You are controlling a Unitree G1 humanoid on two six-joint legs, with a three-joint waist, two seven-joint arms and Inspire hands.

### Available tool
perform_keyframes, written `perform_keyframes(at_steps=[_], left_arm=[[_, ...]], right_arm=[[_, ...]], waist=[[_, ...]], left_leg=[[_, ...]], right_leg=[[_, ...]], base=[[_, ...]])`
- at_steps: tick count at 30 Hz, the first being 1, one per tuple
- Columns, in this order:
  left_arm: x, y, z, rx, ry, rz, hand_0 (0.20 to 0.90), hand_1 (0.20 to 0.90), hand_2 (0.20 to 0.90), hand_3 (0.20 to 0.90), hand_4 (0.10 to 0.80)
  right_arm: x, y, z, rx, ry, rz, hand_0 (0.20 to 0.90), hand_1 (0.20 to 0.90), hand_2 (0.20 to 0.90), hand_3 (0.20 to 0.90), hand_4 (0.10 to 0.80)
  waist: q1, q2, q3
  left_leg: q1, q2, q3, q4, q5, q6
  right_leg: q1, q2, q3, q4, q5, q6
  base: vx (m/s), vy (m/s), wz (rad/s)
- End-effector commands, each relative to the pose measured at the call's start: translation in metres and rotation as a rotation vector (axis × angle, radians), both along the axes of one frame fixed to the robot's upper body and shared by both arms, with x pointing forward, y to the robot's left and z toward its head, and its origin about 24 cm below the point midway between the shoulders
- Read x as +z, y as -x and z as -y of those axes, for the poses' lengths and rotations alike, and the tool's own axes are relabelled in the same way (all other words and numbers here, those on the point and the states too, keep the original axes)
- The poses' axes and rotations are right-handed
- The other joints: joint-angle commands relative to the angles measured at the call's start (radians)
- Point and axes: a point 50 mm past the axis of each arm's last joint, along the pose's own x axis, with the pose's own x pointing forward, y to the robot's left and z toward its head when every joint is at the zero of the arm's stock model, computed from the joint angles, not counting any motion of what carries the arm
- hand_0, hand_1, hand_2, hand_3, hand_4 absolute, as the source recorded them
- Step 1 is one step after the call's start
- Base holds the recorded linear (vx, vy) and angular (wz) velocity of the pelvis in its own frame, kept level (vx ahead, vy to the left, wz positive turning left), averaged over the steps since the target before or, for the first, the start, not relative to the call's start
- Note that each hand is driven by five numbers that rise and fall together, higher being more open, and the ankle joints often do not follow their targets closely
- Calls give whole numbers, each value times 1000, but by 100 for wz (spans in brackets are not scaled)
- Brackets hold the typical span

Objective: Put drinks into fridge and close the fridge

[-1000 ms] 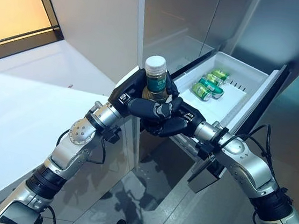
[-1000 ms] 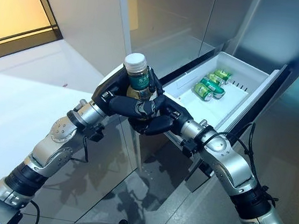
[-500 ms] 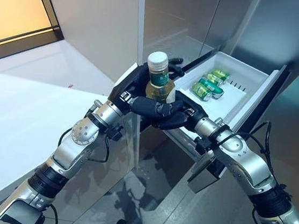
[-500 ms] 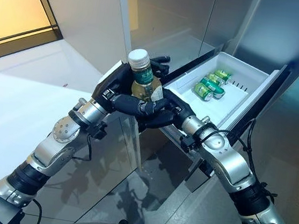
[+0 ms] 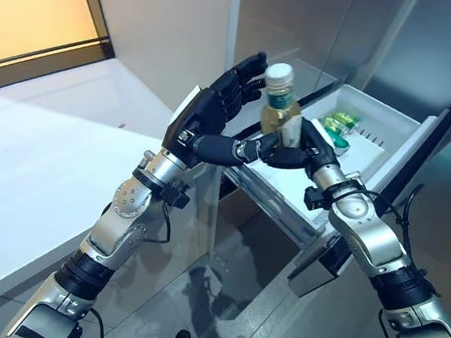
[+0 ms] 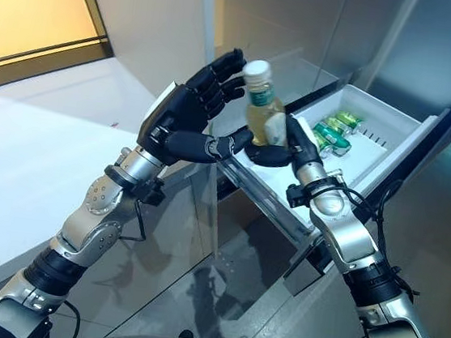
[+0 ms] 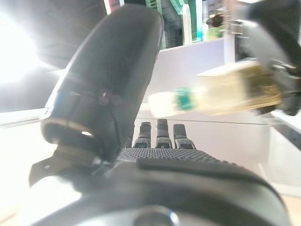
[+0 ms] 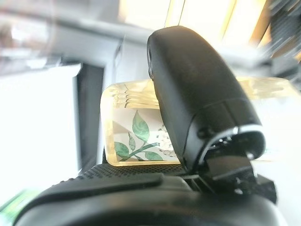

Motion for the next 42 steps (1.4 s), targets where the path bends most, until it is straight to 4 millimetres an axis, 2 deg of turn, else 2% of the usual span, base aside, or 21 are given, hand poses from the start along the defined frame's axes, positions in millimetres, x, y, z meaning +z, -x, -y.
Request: perform_keyframes(at_steps=[1,8,13,14,15,17,18,23,24,31,32,35,38,42], left_arm=[[39,3,6,-162,150,143,900,900,900,900,800],[7,5,26,-443,187,-118,900,900,900,900,800],[-30,18,40,-626,154,-347,900,900,900,900,800],[-45,24,43,-672,132,-430,900,900,900,900,800],[-47,25,43,-678,125,-435,900,900,900,900,800],[-64,31,43,-692,78,-517,900,900,900,900,800],[-78,36,42,-680,35,-571,900,900,900,900,800],[-118,43,30,-561,-107,-711,900,900,900,900,800],[-131,45,22,-516,-174,-731,900,900,900,900,800],[-190,53,-17,-284,-435,-847,900,900,900,900,800],[-206,54,-27,-210,-495,-878,900,900,900,900,800],[-220,51,-38,-120,-539,-898,900,900,900,900,800],[-240,51,-57,70,-637,-920,900,900,900,900,800],[-257,59,-73,192,-660,-981,900,900,900,900,800]], right_arm=[[118,-12,15,-128,-36,517,300,300,300,200,100],[114,-23,49,-309,19,477,300,300,300,200,100],[102,-28,77,-426,82,385,300,300,300,200,100],[97,-29,85,-451,98,343,300,300,300,200,100],[96,-30,86,-455,102,336,300,300,300,200,100],[90,-30,97,-477,108,286,300,300,300,200,100],[86,-30,104,-496,130,253,300,300,300,200,100],[72,-30,120,-524,162,134,300,300,300,200,100],[67,-29,124,-527,177,105,300,300,300,200,100],[51,-29,141,-505,245,-45,300,300,300,200,100],[50,-31,142,-489,278,-86,300,300,300,200,100],[56,-34,144,-468,313,-119,300,300,300,200,100],[59,-37,145,-436,365,-170,300,300,300,200,100],[61,-40,141,-404,442,-208,300,300,300,200,100]], waist=[[-3,-21,-102],[27,-18,-94],[47,-12,-88],[53,-9,-85],[53,-8,-85],[59,-4,-80],[63,1,-75],[75,14,-55],[80,18,-49],[99,36,1],[102,38,25],[103,40,63],[106,37,123],[109,34,164]], left_leg=[[3,-11,48,2,-62,20],[5,-11,35,2,-61,16],[2,-10,29,2,-59,14],[1,-9,30,2,-57,12],[0,-9,30,2,-57,12],[-1,-7,29,2,-56,12],[-2,-6,29,2,-54,10],[-5,-7,20,2,-49,9],[-7,-9,13,2,-46,10],[-35,-15,-12,3,-40,17],[-58,-16,-16,8,-36,18],[-90,-16,-21,12,-30,20],[-128,-16,-33,17,-25,22],[-159,-16,-44,20,-19,24]], right_leg=[[-6,7,20,6,11,6],[4,1,-12,7,9,4],[6,-4,-37,10,7,5],[6,-5,-44,11,7,6],[6,-6,-45,11,6,6],[5,-8,-54,12,6,7],[5,-10,-60,14,5,8],[1,-14,-71,19,5,10],[-2,-15,-70,21,5,10],[-44,-14,-55,41,-2,11],[-69,-13,-49,48,0,10],[-104,-12,-40,58,1,8],[-146,-7,-23,71,4,6],[-180,0,-5,77,9,2]], base=[[32,7,13],[47,7,10],[62,16,16],[55,21,9],[53,23,14],[49,19,20],[51,17,14],[46,9,11],[71,-10,14],[7,-14,5],[-121,-39,-3],[-146,-49,-2],[-107,-78,-1],[-60,-58,-5]])
